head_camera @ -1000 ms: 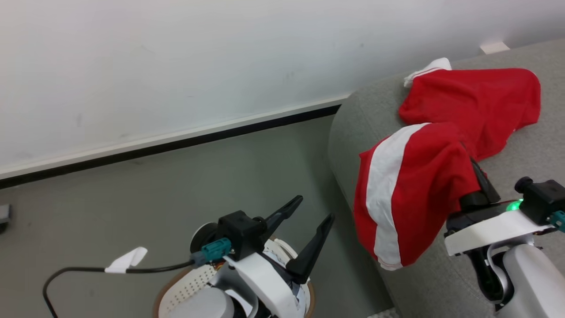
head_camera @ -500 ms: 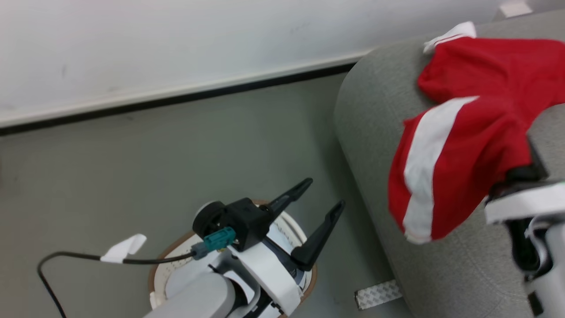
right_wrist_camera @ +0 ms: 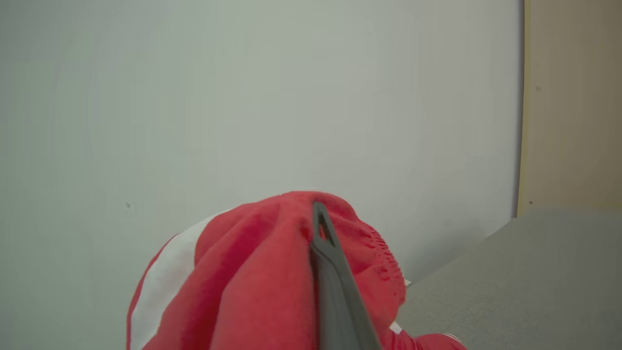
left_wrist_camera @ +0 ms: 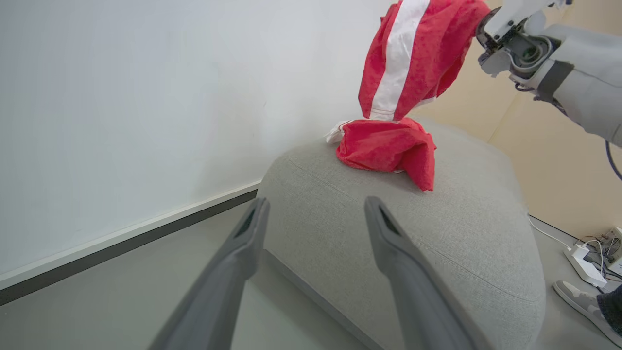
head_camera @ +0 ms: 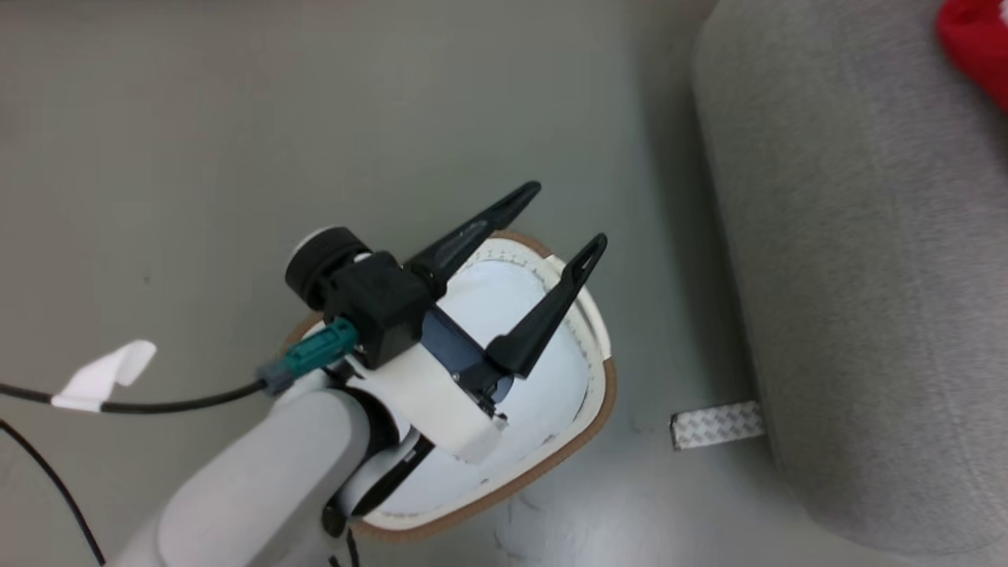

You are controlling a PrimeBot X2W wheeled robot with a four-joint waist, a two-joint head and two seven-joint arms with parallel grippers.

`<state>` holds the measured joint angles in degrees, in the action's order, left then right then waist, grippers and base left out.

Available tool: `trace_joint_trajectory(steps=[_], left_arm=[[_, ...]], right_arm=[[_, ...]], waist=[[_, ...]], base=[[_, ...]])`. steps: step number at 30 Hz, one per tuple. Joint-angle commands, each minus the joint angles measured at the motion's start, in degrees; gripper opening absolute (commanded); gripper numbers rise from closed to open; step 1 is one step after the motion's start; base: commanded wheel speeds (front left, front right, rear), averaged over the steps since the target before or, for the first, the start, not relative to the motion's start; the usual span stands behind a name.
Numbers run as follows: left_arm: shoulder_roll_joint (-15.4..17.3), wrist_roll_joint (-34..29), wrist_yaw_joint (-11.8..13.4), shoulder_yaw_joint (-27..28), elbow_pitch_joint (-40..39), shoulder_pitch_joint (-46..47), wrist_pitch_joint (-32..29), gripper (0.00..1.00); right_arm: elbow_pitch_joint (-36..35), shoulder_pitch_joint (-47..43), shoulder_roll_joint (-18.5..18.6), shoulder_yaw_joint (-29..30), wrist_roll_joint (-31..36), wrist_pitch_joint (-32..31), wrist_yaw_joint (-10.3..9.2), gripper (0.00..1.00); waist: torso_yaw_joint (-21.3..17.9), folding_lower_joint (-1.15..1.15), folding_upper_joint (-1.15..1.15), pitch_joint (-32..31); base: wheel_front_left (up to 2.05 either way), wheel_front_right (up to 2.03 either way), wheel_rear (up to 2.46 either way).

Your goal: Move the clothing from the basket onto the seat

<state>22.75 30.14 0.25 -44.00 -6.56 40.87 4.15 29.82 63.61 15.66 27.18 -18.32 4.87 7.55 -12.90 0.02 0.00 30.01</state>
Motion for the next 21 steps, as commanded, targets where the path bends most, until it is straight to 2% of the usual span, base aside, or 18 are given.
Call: trace_joint_trajectory(steps=[1, 2, 3, 6, 10, 11, 12, 13, 14, 16, 21], left_arm=[[0.46, -0.18, -0.32, 0.54, -0.78, 1.39, 0.64, 1.0], [0.28, -0.15, -0.52, 0.7, -1.11, 1.82, 0.72, 1.0], [0.28, -0.15, -0.52, 0.7, -1.11, 1.82, 0.72, 1.0], [0.15, -0.23, -0.7, 0.88, -1.35, 2.47, 1.26, 1.0], [0.49, -0.09, -1.03, 0.89, -0.42, 2.01, 2.38, 1.0], [0.59, 0.13, -1.14, 0.89, -0.1, 1.64, 2.69, 1.0], [0.7, 0.31, -1.12, 0.88, 0.11, 1.35, 2.86, 1.0], [0.87, 0.51, -1.21, 0.93, 0.33, 1.14, 3.07, 1.0], [1.06, 0.68, -1.22, 1.11, 0.52, 1.01, 3.06, 1.0], [1.56, 0.92, -0.85, 1.57, 1.0, 0.53, 3.64, 1.0], [2.7, 1.75, 0.43, 2.62, 1.97, -1.98, 4.65, 1.0]], right_arm=[[2.15, 2.9, 0.89, 4.78, 4.32, 0.19, -0.13, 0.0], [3.43, 4.3, 1.47, 8.01, 6.9, 0.25, -0.13, 0.0], [3.43, 4.3, 1.47, 8.01, 6.9, 0.25, -0.13, 0.0], [6.51, 6.24, 2.07, 16.98, 14.93, 1.16, -0.13, 0.0], [9.65, 3.94, -0.18, 27.34, 24.23, 3.29, -0.13, 0.0], [10.57, 2.95, -0.89, 29.28, 26.42, 3.95, -0.13, 0.05], [11.25, 2.38, -1.47, 31.29, 27.85, 4.73, -0.14, 0.31], [11.84, 2.19, -1.88, 32.85, 29.13, 5.53, -0.13, 0.48], [12.37, 2.0, -2.42, 33.98, 30.03, 6.23, -0.13, 0.98], [13.77, 0.89, -4.06, 34.83, 31.22, 7.4, -0.13, 1.0], [16.01, -3.8, -5.31, 30.73, 31.21, 9.57, -0.14, 1.0]], waist=[[3.84, -0.02, 0.0, 5.75], [4.5, -0.02, 0.0, 6.62], [4.5, -0.02, 0.0, 6.62], [6.01, -0.02, 0.0, 8.38], [6.86, -0.02, 0.0, 9.16], [6.84, -0.02, 0.0, 9.04], [6.72, -0.02, 0.0, 8.81], [6.53, -0.02, 0.0, 8.52], [6.26, -0.02, 0.0, 8.16], [5.66, -0.02, 0.0, 7.06], [3.32, -0.02, 0.0, 2.98]], base=[[0.0, 0.0, 0.0], [0.0, 0.0, 0.0], [0.0, 0.0, 0.0], [0.0, 0.0, 0.0], [0.0, 0.0, 0.0], [0.0, 0.0, 0.0], [0.0, 0.0, 0.0], [0.0, 0.0, 0.0], [0.0, 0.0, 0.0], [0.0, 0.0, 0.0], [0.0, 0.0, 0.0]])
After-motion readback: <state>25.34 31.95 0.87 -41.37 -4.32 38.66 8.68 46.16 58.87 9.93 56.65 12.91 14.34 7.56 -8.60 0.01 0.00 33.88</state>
